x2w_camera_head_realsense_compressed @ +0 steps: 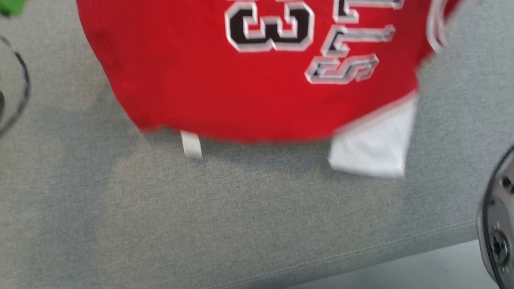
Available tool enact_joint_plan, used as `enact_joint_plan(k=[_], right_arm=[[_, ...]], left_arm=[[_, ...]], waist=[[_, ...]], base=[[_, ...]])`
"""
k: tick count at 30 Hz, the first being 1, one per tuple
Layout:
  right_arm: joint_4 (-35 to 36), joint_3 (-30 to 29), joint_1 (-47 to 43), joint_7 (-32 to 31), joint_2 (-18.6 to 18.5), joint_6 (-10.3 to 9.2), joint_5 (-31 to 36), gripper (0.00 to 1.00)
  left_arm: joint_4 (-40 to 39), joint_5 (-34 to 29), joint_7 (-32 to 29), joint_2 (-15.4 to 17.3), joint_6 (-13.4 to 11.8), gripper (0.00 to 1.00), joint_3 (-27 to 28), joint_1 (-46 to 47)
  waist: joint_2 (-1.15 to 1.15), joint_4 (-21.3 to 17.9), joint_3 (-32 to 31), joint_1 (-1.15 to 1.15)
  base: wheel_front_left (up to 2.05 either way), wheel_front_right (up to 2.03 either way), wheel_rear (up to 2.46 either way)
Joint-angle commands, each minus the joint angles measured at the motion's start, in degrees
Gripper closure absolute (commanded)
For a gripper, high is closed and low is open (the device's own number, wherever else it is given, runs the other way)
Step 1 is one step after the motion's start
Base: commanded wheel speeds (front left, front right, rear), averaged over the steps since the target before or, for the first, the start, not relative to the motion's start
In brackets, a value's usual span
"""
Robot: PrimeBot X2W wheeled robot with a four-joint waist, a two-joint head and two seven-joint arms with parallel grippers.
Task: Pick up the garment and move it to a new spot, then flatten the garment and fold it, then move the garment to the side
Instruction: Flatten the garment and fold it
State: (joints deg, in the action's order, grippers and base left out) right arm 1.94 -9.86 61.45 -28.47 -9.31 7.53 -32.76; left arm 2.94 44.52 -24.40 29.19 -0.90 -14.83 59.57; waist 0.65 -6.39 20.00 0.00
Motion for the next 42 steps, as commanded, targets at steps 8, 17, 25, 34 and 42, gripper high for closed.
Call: enact_joint_plan(k=[8, 17, 25, 34, 42], right_arm=[[-21.4, 4.8, 21.4, 18.5, 5.4, -0.10, 6.7, 1.00], [-30.5, 16.9, 20.3, 32.4, 5.5, -0.09, 3.6, 1.00], [-26.2, 29.2, -3.8, 38.7, -2.5, -0.08, -6.8, 1.00], [-17.3, 27.3, -27.6, 41.1, -10.3, -0.16, -12.1, 1.00], [-11.0, 19.2, -50.6, 38.4, -10.5, -0.18, -11.6, 1.00]], left_arm=[[22.0, -13.8, 21.9, -1.0, 0.2, 1.00, -0.2, 20.0], [36.3, -19.2, 38.3, -2.2, 5.2, 1.00, -3.6, 21.7], [33.2, -16.3, 39.6, -4.1, 6.7, 1.00, 4.7, 1.4], [18.7, -21.9, 39.6, -8.9, 7.5, 1.00, 11.7, -24.3], [9.6, -26.3, 39.6, -16.9, 5.0, 1.00, 14.0, -50.1]], waist=[[-0.65, -0.9, 11.8, 0.00], [-0.65, -3.2, 16.2, 0.00], [-0.65, -3.5, 15.6, 0.00], [-0.65, -0.9, 8.5, 0.00], [-0.65, 0.2, -1.2, 0.00]], base=[[0.00, 0.00, 0.00], [0.00, 0.00, 0.00], [0.00, 0.00, 0.00], [0.00, 0.00, 0.00], [0.00, 0.00, 0.00]])
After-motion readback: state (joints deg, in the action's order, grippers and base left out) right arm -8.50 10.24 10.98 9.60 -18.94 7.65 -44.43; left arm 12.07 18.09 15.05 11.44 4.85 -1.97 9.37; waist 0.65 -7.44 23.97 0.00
